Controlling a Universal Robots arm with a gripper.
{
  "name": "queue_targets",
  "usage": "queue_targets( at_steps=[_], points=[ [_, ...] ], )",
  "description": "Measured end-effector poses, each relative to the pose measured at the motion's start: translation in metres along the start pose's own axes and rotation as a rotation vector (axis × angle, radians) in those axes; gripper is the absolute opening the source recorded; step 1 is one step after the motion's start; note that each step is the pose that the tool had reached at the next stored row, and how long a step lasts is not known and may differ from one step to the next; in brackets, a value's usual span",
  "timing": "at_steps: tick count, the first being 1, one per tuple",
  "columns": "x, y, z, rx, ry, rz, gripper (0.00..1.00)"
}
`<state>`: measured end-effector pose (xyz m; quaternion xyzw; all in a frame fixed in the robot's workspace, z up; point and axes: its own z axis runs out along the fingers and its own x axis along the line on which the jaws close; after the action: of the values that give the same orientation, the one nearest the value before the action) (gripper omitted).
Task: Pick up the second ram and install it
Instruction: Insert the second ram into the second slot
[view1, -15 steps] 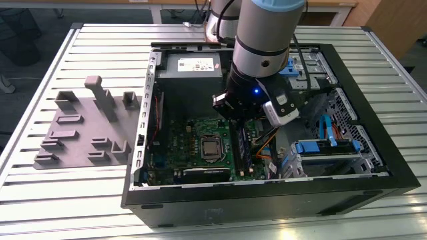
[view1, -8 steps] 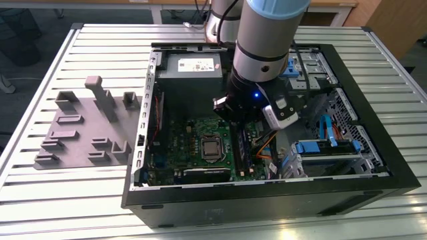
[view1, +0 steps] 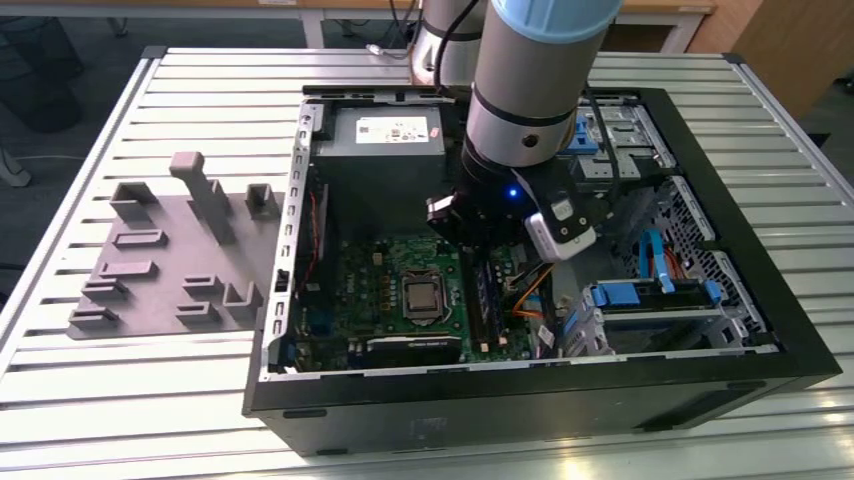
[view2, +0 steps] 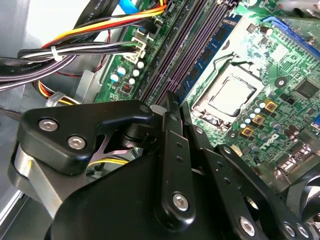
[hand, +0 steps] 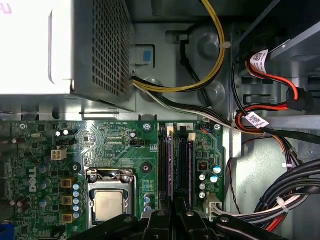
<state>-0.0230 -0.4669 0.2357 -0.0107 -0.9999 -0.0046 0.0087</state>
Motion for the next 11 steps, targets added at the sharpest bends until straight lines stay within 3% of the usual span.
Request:
queue_targets(
  at_steps=[5, 11],
  points=[
    [0.0000, -0.0002, 0.0005, 0.0044, -0.0001, 0.000, 0.14],
    [-0.0002, -0.0028, 0.0078, 0.0040, 0.0000, 0.001, 0.14]
  ],
)
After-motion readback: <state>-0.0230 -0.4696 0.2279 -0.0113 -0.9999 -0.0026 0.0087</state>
